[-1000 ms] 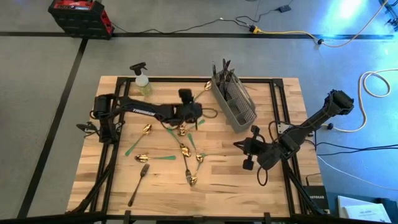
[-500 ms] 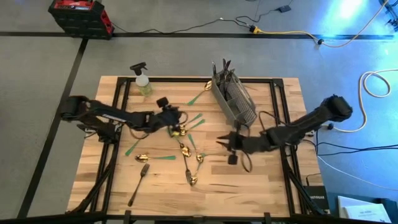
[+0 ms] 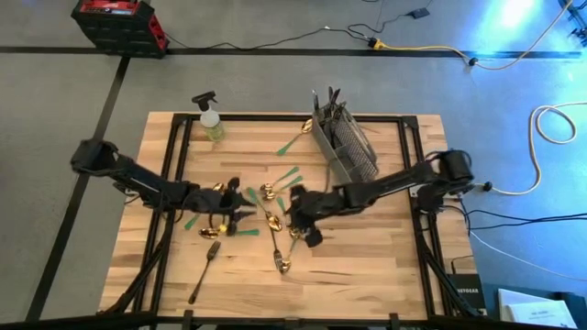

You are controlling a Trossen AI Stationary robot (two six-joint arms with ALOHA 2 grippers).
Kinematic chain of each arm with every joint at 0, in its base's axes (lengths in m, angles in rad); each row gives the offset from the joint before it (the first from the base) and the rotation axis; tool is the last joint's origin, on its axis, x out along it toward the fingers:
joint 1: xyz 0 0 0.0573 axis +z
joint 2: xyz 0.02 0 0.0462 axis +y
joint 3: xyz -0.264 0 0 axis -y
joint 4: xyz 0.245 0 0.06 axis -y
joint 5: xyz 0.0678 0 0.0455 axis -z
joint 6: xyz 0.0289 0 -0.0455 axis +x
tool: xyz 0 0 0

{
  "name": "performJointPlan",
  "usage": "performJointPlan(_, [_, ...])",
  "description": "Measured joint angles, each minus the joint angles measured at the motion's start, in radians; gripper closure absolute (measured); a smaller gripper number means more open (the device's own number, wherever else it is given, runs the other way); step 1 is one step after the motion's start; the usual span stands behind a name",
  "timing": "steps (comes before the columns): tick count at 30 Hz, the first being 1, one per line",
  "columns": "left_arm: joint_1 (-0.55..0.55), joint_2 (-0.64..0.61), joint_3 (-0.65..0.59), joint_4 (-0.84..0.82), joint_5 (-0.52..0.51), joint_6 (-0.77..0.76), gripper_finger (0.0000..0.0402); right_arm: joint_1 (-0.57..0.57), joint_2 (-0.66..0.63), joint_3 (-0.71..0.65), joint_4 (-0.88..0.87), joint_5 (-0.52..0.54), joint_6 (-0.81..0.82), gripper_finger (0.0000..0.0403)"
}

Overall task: Sort silverware
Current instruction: Put the green spoon into the silverware basket

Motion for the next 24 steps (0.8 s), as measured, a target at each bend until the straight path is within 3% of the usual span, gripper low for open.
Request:
performJointPlan(8, [-0.127, 0.000, -0.001, -0.003, -0.044, 0.021, 0.0316, 0.062, 0.105, 0.064, -0.137, -0.043, -0.303, 0.0249])
performJointPlan(12, [-0.135, 0.000, -0.002, -0.002, -0.063, 0.034, 0.0316, 0.071, 0.140, 0.082, -0.130, -0.016, -0.286, 0.0249])
performJointPlan(17, [-0.161, 0.000, -0.001, -0.003, -0.038, 0.033, 0.0316, 0.075, 0.223, 0.185, -0.161, -0.111, -0.228, 0.0257])
performJointPlan(24, [-0.199, 0.000, -0.001, -0.001, -0.056, -0.057, 0.0316, 0.107, 0.330, 0.339, -0.419, -0.142, -0.226, 0.0298])
